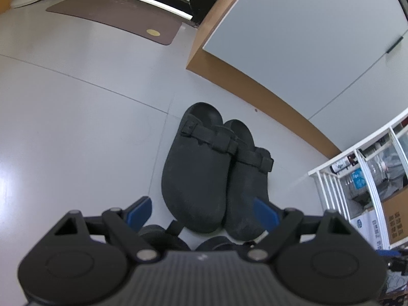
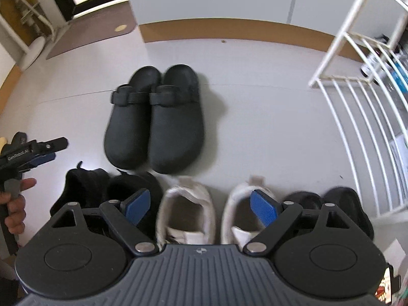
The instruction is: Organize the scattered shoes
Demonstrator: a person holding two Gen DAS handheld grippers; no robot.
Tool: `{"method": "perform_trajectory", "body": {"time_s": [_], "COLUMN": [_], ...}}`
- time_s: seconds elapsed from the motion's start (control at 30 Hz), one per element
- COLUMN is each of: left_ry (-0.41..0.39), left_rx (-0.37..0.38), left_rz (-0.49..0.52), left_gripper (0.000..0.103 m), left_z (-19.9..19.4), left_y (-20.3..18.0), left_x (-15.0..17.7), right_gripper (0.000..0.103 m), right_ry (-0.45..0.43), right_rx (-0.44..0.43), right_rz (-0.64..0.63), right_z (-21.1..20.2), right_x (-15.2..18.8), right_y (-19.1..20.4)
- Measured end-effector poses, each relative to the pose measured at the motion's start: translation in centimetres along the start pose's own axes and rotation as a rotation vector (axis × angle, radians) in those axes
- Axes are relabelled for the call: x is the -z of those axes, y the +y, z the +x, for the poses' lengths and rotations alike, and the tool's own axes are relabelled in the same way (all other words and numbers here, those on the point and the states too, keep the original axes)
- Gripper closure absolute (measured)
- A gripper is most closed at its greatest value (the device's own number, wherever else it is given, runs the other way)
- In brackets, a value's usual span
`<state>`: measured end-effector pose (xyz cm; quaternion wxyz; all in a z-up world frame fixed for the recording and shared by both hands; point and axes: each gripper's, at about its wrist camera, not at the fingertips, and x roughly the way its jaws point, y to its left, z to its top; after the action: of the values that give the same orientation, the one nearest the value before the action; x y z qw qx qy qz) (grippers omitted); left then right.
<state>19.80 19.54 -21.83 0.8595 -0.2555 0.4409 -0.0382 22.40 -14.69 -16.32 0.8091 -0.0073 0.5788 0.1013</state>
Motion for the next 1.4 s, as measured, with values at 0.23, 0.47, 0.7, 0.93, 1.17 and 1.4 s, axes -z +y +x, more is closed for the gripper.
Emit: {"method": "perform_trajectory", "body": {"time_s": [0.23,0.47,0.7,0.93,1.17,1.4], "left_ry": [-0.015,-0.024,-0.023,0.050,0.106,0.097], "left_rx": [-0.016,-0.028,-0.078,-0.150,-0.154,-0.122], "left_rz": [-0.009,0.023,0.067,0.127,0.254,0.224], "left_gripper": [0.017,0.019,0.022,0.044,0.039,0.035], "left_z": [-0.1,-0.4,-0.6,-1.4,-6.6,-12.3], "left_y": [-0.1,-1.2,-3.1,-7.7,-13.7,-17.2], "left_x": [0.3,0.8,0.4,-0.5,-1.2,-3.0], "right_gripper": [0.014,0.014,0.014,0.014,0.014,0.014], "right_ry": [0.089,0.079,0.017,-0.048,-0.058,-0.119], "right_rx": [0.002,-0.044,-0.056,-0.077,-0.070,-0.035], "right_rz": [-0.042,0.111,0.208,0.208,0.204,0.198], "right_z": [0.4,2.0,1.9,0.0,-3.5,-12.6], "right_x": [4.1,7.2,8.6,7.5,6.2,3.5], "right_y": [-2.3,-5.0,-7.9,-8.4,-7.8,-6.5]}}
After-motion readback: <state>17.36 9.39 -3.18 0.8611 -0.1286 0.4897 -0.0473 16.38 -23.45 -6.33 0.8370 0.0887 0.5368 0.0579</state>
